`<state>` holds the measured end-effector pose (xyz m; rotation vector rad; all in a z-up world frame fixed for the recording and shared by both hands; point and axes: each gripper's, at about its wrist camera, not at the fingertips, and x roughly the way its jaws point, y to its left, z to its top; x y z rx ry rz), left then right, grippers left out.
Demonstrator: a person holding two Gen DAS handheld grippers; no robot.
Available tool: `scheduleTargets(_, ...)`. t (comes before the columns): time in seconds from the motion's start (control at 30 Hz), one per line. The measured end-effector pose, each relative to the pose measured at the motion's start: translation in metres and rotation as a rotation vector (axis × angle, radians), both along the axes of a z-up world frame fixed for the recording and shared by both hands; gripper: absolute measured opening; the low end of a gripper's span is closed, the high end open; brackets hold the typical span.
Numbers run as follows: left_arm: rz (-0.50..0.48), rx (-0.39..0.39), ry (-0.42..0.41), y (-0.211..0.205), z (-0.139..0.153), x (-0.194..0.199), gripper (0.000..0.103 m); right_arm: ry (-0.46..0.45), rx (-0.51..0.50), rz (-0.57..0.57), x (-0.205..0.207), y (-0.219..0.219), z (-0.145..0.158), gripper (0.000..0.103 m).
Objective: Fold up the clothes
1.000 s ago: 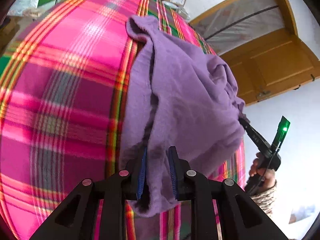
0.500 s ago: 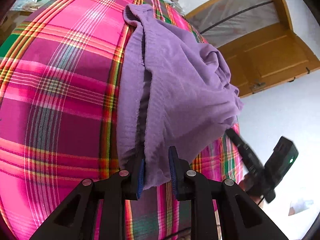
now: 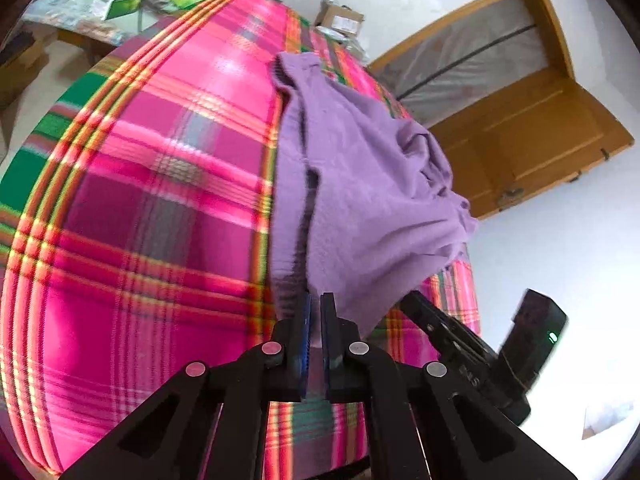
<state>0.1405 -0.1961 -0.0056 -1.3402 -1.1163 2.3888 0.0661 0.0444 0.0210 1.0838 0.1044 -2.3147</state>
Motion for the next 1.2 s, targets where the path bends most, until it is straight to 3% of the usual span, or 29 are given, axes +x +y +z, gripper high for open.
scheduleTargets(0.07, 0.005, 0.026, -0.015, -0.002, -0.004, -0.003, 0.004, 0.03, 0.012, 0.05, 0.009, -0.016, 0.003, 0.023)
scheduleTargets(0.2, 0.008, -0.02, -0.023, -0.003, -0.001, -0.014, 0.006, 0.024, 0.006, 0.125, 0.013, -0.046, 0.003, 0.023)
scheduleTargets(0.27, 0.009, -0.033, -0.015, -0.007, 0.002, -0.025, 0.016, 0.021, -0.004, 0.147, 0.013, -0.059, 0.004, 0.025)
scheduleTargets(0.37, 0.027, -0.053, -0.007, -0.019, 0.005, -0.047, 0.024, 0.015, 0.0, 0.165, 0.009, -0.076, 0.002, 0.037)
scheduleTargets(0.57, 0.092, -0.104, 0.003, -0.048, 0.01, -0.098, 0.031, 0.003, 0.058, 0.176, 0.003, -0.092, -0.01, 0.041)
scheduleTargets(0.7, 0.075, -0.142, -0.007, -0.055, 0.008, -0.142, 0.031, -0.001, 0.083, 0.178, 0.003, -0.096, -0.014, 0.042)
scheduleTargets(0.87, 0.086, -0.028, -0.039, -0.069, -0.005, -0.182, 0.031, -0.015, 0.074, 0.174, 0.001, -0.094, -0.015, 0.042)
scheduleTargets(0.97, 0.09, -0.019, -0.034, -0.069, -0.004, -0.193, 0.031, -0.028, 0.063, 0.176, -0.003, -0.094, -0.015, 0.042)
scheduleTargets(1.2, 0.082, 0.081, 0.007, -0.067, -0.003, -0.214, 0.031, -0.024, 0.05, 0.17, 0.001, -0.093, -0.015, 0.042)
